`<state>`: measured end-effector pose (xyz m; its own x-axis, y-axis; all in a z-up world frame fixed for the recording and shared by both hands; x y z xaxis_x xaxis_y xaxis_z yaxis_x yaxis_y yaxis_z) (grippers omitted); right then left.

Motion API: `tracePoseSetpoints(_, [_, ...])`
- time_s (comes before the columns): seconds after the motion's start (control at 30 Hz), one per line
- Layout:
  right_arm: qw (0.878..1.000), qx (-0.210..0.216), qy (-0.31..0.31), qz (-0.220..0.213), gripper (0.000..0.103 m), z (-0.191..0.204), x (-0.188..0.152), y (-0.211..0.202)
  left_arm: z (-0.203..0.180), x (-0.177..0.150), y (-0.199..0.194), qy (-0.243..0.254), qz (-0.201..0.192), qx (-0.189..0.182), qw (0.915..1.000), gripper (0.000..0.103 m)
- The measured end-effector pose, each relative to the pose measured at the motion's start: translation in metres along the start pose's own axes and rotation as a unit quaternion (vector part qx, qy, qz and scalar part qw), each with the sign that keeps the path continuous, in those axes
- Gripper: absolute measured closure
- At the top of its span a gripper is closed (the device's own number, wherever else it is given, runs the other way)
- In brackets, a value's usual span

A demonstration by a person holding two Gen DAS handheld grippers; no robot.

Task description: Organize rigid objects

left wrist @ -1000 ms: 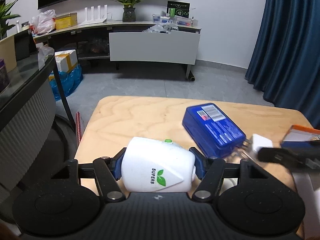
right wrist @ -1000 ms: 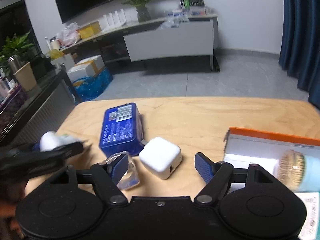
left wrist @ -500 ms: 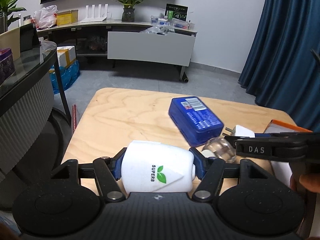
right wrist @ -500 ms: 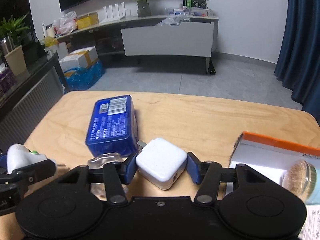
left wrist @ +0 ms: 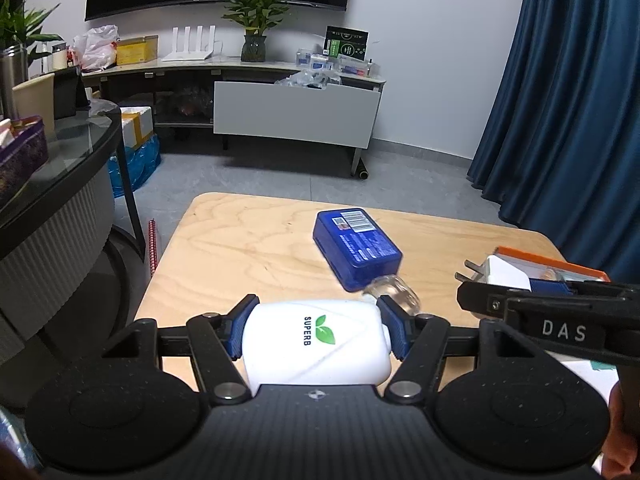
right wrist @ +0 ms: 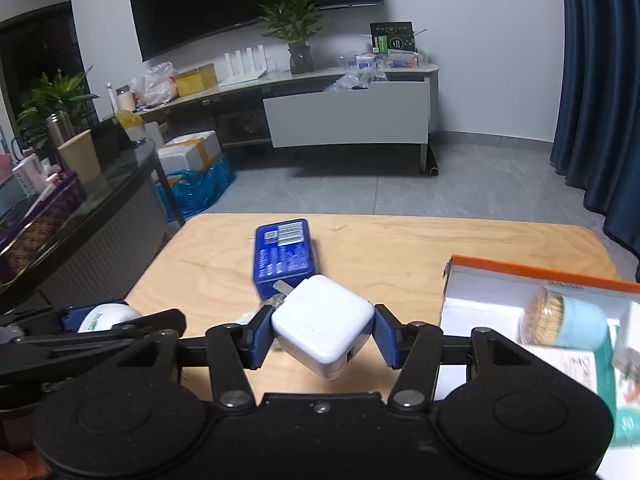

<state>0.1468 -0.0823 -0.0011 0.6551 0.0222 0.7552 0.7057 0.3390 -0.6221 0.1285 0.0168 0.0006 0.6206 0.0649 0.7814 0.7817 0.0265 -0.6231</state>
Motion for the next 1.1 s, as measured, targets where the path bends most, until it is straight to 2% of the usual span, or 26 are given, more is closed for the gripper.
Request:
tracePoseSetpoints(0.57, [1.0, -0.003, 0.015, -0.027, 0.039, 0.025, -0.037, -0.085, -0.011, -0.021, -0.071, 0.008, -0.02, 0.001, 0.9998, 0.038])
tracePoseSetpoints(1.1, [0.999, 0.001, 0.02, -0.041, 0.039, 0.034, -0.069, -0.129, -0.014, -0.047, -0.101, 0.012, -0.027, 0.007, 0.9995, 0.038])
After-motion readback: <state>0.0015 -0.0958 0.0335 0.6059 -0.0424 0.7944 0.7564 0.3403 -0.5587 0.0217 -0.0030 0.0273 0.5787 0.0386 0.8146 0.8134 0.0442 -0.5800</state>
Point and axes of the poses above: each gripper's, at about its wrist camera, not at the fingertips, and y roughly the way its jaws point, z to its left, x to its top, the point moved 3 cm from there along y, roughly the way its jaws point, and after that the axes turned 9 degrees about x, right-handed, at the moved point
